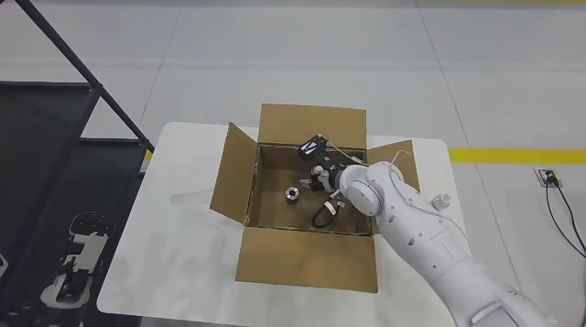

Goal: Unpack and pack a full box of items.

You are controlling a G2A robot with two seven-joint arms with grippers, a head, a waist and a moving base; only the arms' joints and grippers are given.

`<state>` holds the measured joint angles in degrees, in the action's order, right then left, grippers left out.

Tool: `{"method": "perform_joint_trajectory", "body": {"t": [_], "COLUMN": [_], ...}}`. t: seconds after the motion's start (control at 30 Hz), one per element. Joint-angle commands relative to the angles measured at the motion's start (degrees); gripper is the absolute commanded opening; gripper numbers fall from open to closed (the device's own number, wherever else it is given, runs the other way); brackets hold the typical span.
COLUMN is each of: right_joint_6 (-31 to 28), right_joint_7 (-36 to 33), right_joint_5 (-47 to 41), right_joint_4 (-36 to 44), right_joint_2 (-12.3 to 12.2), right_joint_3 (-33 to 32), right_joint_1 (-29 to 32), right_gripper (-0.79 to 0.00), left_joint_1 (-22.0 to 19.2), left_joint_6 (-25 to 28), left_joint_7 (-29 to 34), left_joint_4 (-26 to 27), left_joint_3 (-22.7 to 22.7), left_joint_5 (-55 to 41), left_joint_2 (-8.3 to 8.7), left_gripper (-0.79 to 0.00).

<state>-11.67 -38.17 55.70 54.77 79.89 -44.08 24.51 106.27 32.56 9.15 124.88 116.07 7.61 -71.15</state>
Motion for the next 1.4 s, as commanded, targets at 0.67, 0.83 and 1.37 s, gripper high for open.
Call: {"method": "perform_joint_trajectory", "body": {"t": [0.67,0.83,1.37], "right_joint_6": [8.7,7.4,6.6], "right_joint_7": [1.1,7.4,8.0], "right_joint_5": [11.0,3.1,3.3], "right_joint_4": [64.8,59.6,32.2], "right_joint_2": [-11.7,-11.7,-11.7], "right_joint_3": [-51.8,-60.1,-51.2], "right_joint_1": [57.1,64.1,46.8], "right_gripper": [-0.009,-0.132,-0.129], "left_joint_1": [0.0,0.0,0.0], "left_joint_6": [0.0,0.0,0.0], "left_joint_7": [0.0,0.0,0.0], "left_joint_4": [0.0,0.0,0.0], "left_joint_3": [0.0,0.0,0.0], "left_joint_5": [0.0,0.0,0.0], "left_joint_2": [0.00,0.00,0.00], "left_gripper": [0.000,0.000,0.000]}}
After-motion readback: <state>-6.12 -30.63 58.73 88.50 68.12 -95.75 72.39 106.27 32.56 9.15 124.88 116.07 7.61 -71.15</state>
